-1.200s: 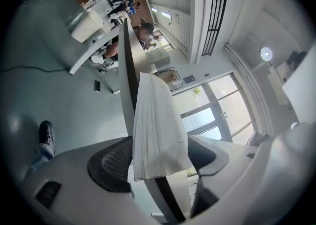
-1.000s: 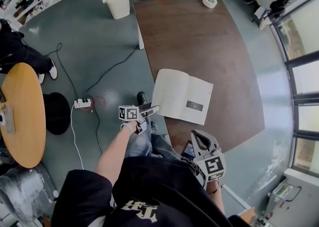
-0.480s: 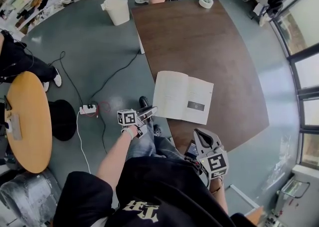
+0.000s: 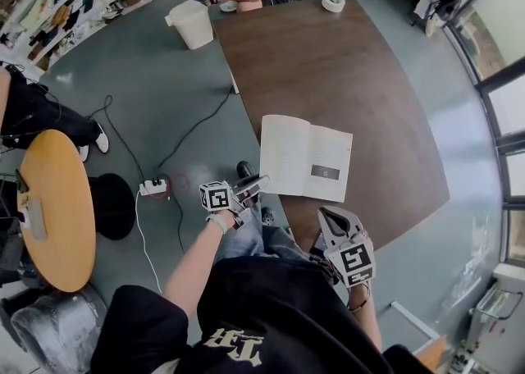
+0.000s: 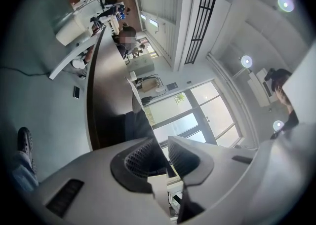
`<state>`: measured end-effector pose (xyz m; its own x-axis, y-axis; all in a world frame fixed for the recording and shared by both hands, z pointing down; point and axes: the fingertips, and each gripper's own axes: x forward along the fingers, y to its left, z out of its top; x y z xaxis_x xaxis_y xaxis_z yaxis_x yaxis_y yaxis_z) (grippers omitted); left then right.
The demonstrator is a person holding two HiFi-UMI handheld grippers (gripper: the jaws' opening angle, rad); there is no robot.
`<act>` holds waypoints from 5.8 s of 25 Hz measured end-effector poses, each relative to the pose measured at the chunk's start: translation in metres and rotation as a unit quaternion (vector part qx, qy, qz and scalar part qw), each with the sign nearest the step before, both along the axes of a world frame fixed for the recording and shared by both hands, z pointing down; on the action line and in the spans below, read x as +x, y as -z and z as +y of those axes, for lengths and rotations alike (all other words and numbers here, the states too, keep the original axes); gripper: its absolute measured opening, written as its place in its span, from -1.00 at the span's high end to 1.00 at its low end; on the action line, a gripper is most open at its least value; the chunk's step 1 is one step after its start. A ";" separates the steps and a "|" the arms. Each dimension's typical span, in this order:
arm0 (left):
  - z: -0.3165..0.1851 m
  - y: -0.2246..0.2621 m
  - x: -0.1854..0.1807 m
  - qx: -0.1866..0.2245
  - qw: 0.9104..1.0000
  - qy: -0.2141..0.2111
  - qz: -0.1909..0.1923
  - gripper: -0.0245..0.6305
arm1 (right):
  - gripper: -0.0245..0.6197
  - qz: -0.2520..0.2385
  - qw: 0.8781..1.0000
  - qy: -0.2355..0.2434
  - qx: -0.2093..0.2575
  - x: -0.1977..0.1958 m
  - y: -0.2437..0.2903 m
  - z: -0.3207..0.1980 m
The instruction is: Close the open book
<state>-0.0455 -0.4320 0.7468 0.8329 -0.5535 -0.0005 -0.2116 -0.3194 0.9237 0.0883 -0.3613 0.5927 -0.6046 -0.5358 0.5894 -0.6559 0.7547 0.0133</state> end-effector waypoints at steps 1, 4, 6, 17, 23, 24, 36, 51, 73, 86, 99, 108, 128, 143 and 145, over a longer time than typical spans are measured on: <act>0.000 0.005 0.003 0.004 1.000 -0.004 0.003 0.63 | 0.96 0.001 1.000 0.002 -0.002 -0.001 0.000 0.000; 0.000 0.014 0.010 0.014 1.000 -0.012 0.007 0.63 | 0.96 0.004 1.000 0.000 -0.008 -0.002 0.001 0.001; 0.001 0.025 0.020 0.021 0.999 -0.019 0.019 0.63 | 0.96 0.000 1.000 0.000 -0.012 0.002 -0.005 0.005; 0.003 0.052 0.058 0.037 0.998 -0.051 0.031 0.64 | 0.96 -0.001 1.000 -0.015 -0.022 0.021 -0.014 0.010; 0.006 0.056 0.069 0.038 0.997 -0.066 0.034 0.66 | 0.96 -0.003 0.999 -0.030 -0.023 0.030 -0.013 0.011; 0.005 0.056 0.070 0.040 0.996 -0.068 0.034 0.66 | 0.96 -0.004 0.999 -0.035 -0.021 0.034 -0.013 0.010; 0.003 0.060 0.101 0.045 0.993 -0.104 0.032 0.66 | 0.96 -0.017 0.992 -0.124 -0.002 0.092 -0.008 -0.003; 0.001 0.056 0.146 0.040 0.987 -0.152 0.018 0.66 | 0.96 -0.025 0.990 -0.139 -0.011 0.107 -0.017 0.004; -0.002 0.038 0.186 0.025 0.979 -0.203 -0.022 0.72 | 0.96 -0.069 0.976 -0.185 -0.087 0.126 -0.079 -0.020; 0.003 0.045 0.192 0.042 0.975 -0.209 -0.057 0.71 | 0.96 -0.008 0.988 -0.098 -0.121 0.072 -0.163 -0.095; 0.008 0.052 0.210 0.061 0.966 -0.235 -0.090 0.44 | 0.96 -0.023 0.986 -0.112 -0.119 0.076 -0.156 -0.087; 0.012 0.037 0.234 0.050 0.961 -0.254 -0.100 0.23 | 0.96 -0.036 0.980 -0.129 -0.145 0.095 -0.175 -0.072; 0.011 -0.031 0.260 -0.040 0.956 -0.255 -0.143 0.23 | 0.96 -0.021 0.961 -0.163 -0.223 0.133 -0.224 -0.039; -0.001 -0.070 0.258 -0.115 0.939 -0.230 -0.228 0.91 | 0.96 -0.039 0.958 -0.231 -0.167 0.163 -0.201 -0.078; -0.008 -0.076 0.255 -0.136 0.940 -0.223 -0.220 0.91 | 0.96 -0.031 0.959 -0.219 -0.180 0.157 -0.216 -0.085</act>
